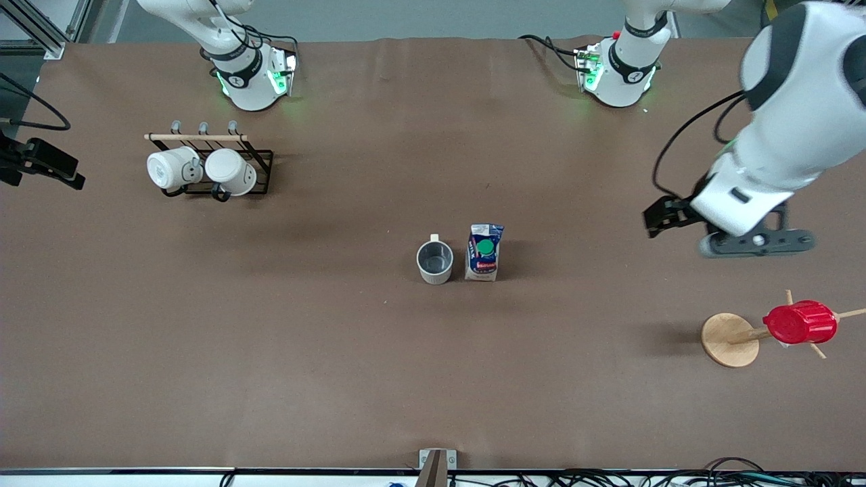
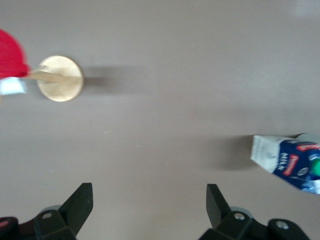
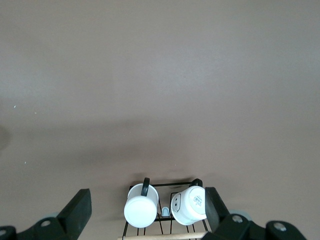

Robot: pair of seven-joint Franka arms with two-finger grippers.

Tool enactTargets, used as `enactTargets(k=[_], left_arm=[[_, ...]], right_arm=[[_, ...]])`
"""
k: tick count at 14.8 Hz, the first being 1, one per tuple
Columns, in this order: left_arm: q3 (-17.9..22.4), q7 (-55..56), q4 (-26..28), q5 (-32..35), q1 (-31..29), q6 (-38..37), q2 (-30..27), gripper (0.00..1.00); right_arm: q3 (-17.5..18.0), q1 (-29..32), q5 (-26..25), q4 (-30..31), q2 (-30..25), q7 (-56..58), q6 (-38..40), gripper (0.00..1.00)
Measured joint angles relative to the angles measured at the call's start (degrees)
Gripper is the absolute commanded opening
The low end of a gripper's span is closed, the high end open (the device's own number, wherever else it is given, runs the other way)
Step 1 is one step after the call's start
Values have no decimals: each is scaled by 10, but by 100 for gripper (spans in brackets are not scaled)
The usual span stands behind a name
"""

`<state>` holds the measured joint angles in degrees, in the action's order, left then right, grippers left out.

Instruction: Place cup and milk on table

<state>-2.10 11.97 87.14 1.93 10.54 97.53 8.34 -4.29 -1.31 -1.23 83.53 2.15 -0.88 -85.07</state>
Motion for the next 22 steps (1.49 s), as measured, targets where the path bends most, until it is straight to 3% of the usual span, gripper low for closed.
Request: enactTargets(k=[3,9,22], left_arm=[[28,-37,28,-1,-4,0,-35,100],[33,-79,65,-10,-44,0,-80,100],[45,-154,63,-12,-71,-7,-109,99]], right_arm=[[0,0,0,0,0,0,0,100],[0,0,0,0,0,0,0,100],[0,0,0,0,0,0,0,100]])
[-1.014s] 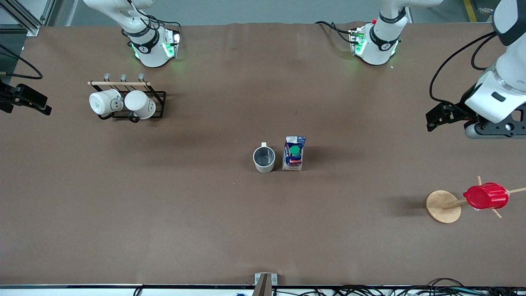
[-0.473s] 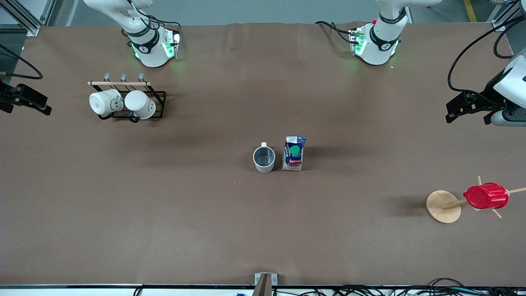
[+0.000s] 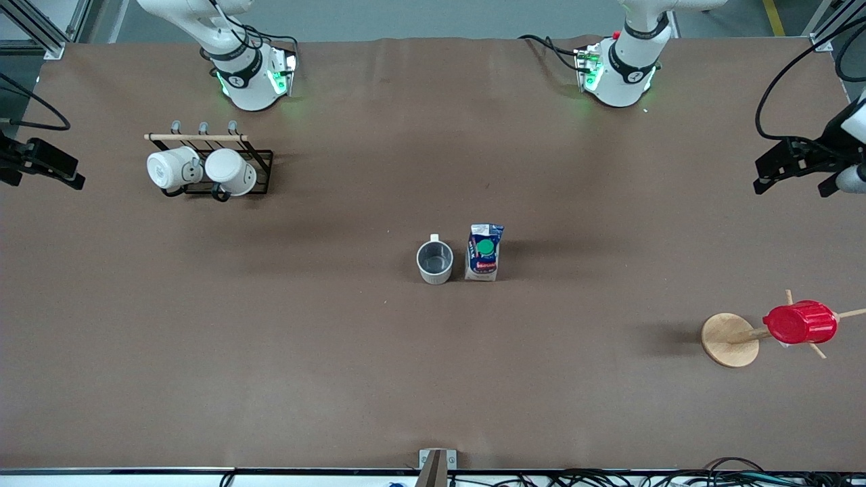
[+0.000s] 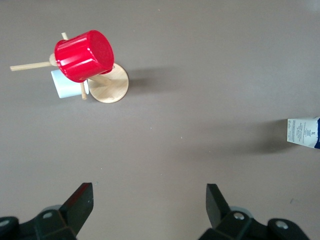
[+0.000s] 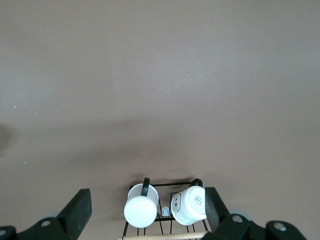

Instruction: Place cup and milk on table

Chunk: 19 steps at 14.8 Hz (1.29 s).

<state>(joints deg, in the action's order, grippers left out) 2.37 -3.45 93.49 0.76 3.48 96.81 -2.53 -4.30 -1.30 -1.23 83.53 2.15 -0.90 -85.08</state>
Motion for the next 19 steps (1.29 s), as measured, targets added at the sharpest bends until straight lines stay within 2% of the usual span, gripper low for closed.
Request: enactTargets(k=[19], left_arm=[[1,39,-4,0,14,-22,13,98]], right_arm=[[0,0,0,0,0,0,0,100]])
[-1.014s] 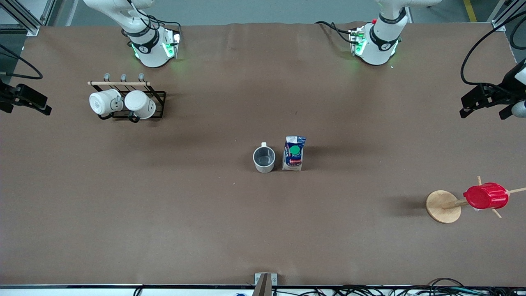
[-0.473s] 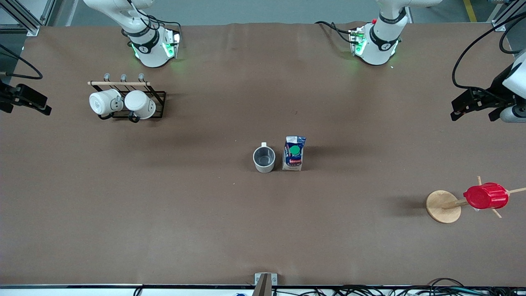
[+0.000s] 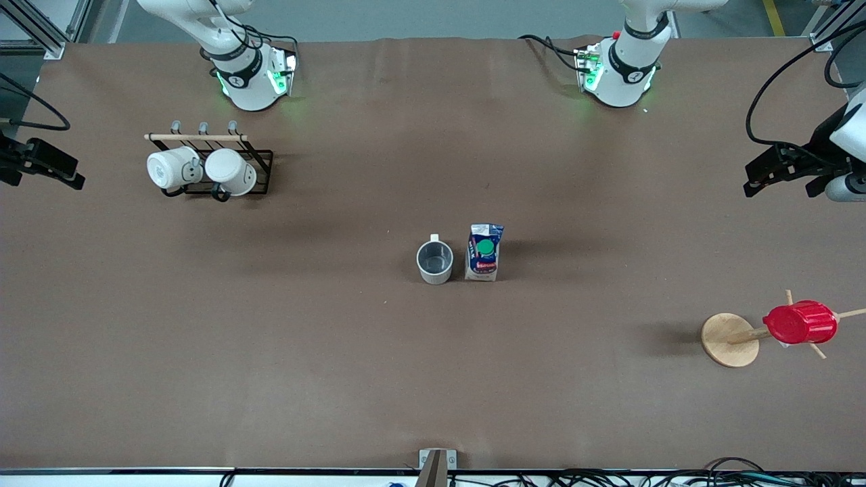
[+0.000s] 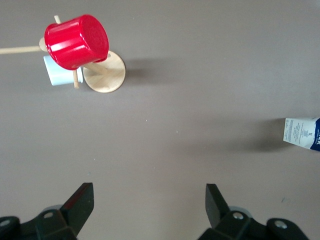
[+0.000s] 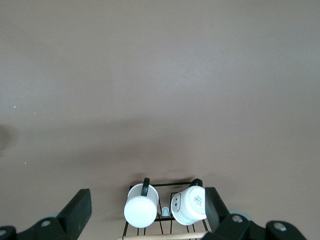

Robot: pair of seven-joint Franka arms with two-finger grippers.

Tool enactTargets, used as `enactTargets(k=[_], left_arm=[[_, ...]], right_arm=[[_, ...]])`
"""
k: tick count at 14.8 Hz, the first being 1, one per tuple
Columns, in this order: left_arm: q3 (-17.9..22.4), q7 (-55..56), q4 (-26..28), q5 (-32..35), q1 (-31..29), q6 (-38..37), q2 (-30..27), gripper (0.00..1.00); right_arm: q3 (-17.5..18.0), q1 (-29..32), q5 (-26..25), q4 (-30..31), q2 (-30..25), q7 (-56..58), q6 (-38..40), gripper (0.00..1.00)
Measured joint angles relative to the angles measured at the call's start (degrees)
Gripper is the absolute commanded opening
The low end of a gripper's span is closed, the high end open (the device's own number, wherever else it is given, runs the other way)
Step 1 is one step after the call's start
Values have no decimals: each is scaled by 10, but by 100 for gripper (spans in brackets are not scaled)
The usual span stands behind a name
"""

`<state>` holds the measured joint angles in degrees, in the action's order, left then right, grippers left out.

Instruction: Place cup and milk on table

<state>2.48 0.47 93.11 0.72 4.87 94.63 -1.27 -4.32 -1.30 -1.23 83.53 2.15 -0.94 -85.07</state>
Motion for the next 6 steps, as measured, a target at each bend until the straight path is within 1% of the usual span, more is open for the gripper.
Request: enactTargets(k=[6], left_arm=[[0,9,0,0,0,-12,0,98]], right_arm=[[0,0,0,0,0,0,0,100]])
